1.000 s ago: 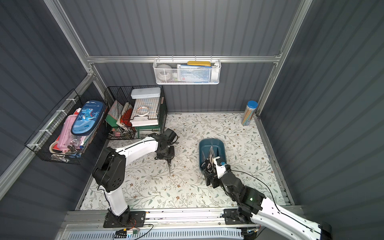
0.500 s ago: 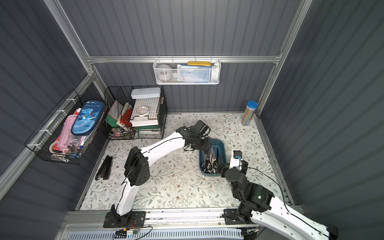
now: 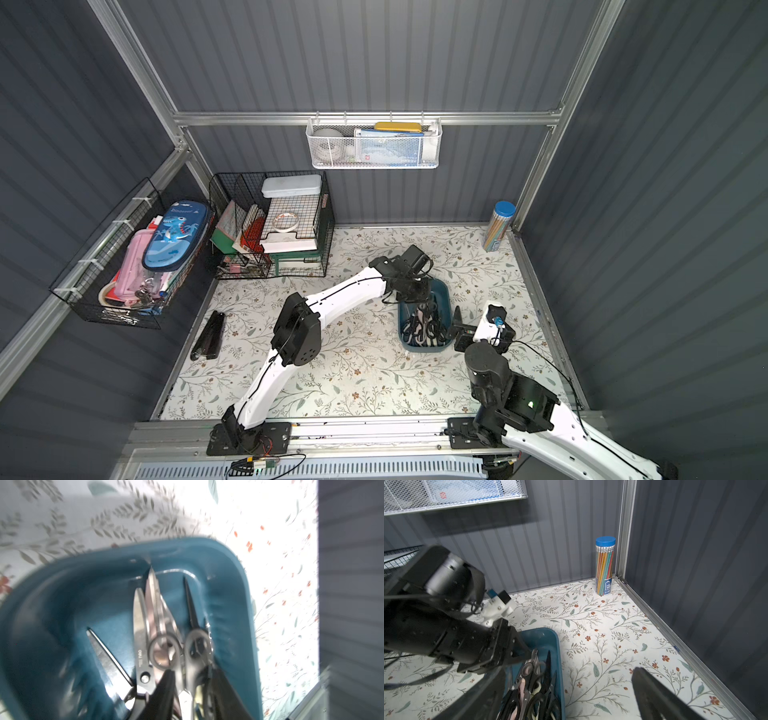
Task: Put the scissors into the storage box
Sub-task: Place the scissors in the storage box, then reset both arms
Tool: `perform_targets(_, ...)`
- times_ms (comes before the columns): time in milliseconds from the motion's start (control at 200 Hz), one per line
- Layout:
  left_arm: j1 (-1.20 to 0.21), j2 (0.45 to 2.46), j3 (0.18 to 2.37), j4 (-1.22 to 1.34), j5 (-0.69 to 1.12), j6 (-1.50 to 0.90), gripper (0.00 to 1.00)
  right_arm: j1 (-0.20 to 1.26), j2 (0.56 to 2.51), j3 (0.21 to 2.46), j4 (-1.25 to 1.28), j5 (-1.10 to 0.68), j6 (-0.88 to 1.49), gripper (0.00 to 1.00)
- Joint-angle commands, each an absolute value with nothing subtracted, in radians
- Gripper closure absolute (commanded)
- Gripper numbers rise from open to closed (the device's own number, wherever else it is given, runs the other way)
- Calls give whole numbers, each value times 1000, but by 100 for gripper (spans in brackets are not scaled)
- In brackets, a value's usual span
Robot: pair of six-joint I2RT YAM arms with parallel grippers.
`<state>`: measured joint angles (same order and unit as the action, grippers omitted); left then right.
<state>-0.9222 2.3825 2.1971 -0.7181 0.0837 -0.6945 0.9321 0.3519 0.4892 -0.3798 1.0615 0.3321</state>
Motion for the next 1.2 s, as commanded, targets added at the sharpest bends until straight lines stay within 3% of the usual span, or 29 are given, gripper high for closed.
perform_targets(0,-913,2271,2090,-709,-48,-683,57,931,343,449,-335,1064,244,1)
perform_targets(65,-908,2157,1957,-644,-130,-681,45,923,349,442,-328,1074,222,1)
perform_targets(295,-899,1719,1490,-556,-643,-530,36,838,348,407,-213,1016,137,1)
perform_targets(395,-893,1531,1255,-526,-907,-503,1,754,356,344,-99,938,76,1)
perform_targets(565,-811,1271,939,-512,-1241,-489,1,568,525,283,90,727,27,1)
perform_targets(700,-659,1119,608,-73,-1075,-45,1,356,765,354,140,552,161,1)
perform_targets(755,-614,1073,516,35,-1019,-10,0,279,855,370,204,447,152,1)
perform_targets(896,-504,1008,373,232,-852,-18,1,189,1016,394,349,418,77,1)
perform_targets(1091,-405,1211,229,667,-669,17,1,45,1192,330,636,259,122,1)
perform_targets(1196,-402,1348,197,929,-690,48,1,25,1281,282,818,196,89,1)
